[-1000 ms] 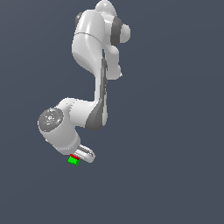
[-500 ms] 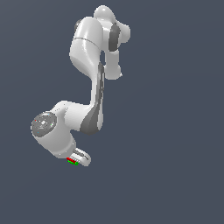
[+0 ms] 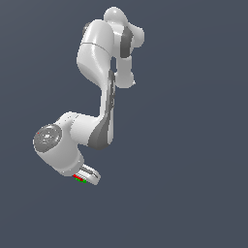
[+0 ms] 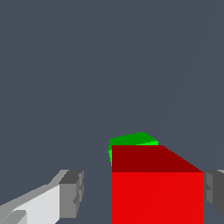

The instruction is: Stack the red cube on top of the green cube.

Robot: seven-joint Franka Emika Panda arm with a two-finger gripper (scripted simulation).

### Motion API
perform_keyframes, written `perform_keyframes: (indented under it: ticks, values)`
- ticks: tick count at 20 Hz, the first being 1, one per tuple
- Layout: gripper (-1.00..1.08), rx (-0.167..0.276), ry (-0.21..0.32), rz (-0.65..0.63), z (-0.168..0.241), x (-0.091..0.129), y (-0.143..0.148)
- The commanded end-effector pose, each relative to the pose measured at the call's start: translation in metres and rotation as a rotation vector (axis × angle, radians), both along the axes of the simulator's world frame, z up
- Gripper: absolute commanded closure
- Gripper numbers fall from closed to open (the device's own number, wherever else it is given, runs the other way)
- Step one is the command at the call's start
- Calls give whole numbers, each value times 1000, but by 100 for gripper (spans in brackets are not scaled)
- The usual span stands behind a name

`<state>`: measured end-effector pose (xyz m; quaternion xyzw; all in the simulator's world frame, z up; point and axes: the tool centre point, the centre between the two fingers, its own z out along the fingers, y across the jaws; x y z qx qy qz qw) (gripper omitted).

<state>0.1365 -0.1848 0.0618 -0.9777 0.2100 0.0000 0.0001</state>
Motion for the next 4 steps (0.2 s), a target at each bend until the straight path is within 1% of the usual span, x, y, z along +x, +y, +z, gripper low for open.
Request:
perform_keyframes:
  ticks: [1,4]
  values:
    - [-92,0,0,0,0,0,0]
    - [-92,0,0,0,0,0,0]
